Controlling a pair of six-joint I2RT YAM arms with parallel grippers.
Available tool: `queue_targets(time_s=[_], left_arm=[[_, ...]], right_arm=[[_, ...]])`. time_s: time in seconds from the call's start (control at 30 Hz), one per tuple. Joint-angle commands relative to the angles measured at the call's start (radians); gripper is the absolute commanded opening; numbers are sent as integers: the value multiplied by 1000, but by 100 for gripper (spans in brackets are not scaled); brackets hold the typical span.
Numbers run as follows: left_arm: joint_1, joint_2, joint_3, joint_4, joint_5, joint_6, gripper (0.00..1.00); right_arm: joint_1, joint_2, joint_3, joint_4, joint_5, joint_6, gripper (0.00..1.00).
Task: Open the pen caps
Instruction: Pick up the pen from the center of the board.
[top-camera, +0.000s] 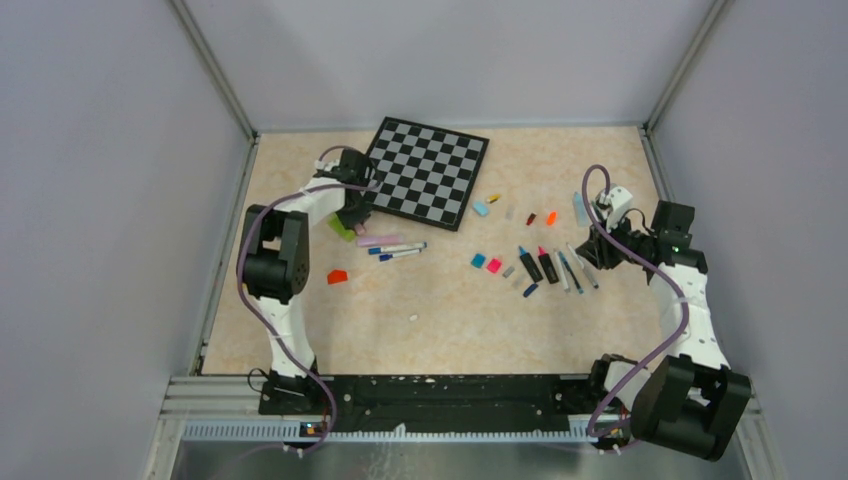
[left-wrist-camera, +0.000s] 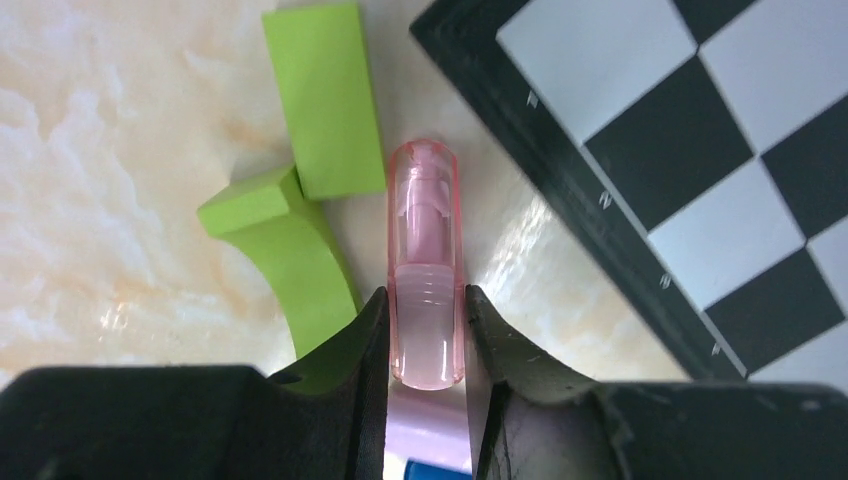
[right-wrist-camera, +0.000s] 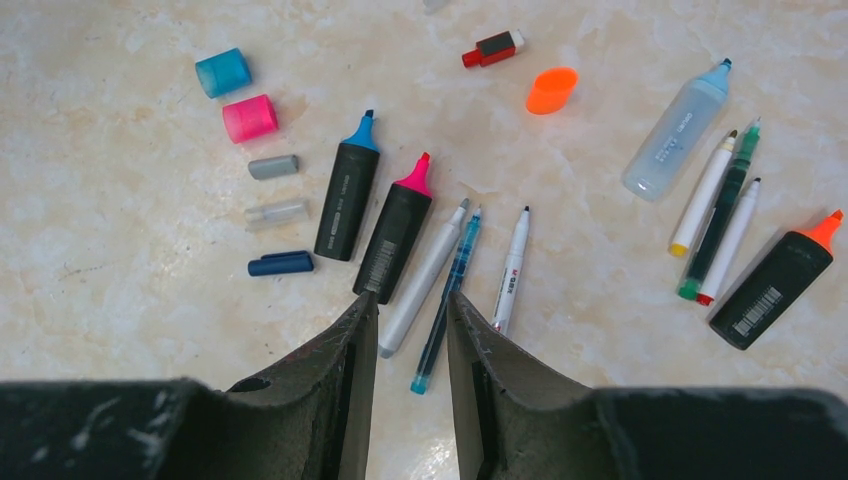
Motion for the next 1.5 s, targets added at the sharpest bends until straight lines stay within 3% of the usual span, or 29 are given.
queue_targets(time_s=[0.0,0.27,0.4,0.63,0.8,0.87,1.0,1.27,1.47], left_arm=[[-4,-150,-79,49,43,45,10],[-4,-384,-277,189,162,95,4],[-4,-531,-379,290,334,140,3],[-30,-775,-715,798,907,138,0],[-182,-857,-885,1079,993,137,0],[-249,-856,-926,1169,1014,154,0],[-347,-796,-923,1240,1059,164,0],[-442,-491,-809,1335,1338,29,0],[-521,-359,-685,1210,1406,95,0]], right_arm=[[-12,-28,-3,25,-37,-18,31],[-12,-29,-6,14,-81,-29,31],[-10,-38,-10,-3,-158,-45,31],[68,-75,-52,-26,-400,-80,32],[169,-82,-76,-55,-533,-132,38],[193,-81,-88,-176,-608,-353,53],[198,-89,-130,-412,-695,-751,66],[211,-101,-163,-523,-634,-1095,68],[268,-81,-176,-524,-597,-1168,68]])
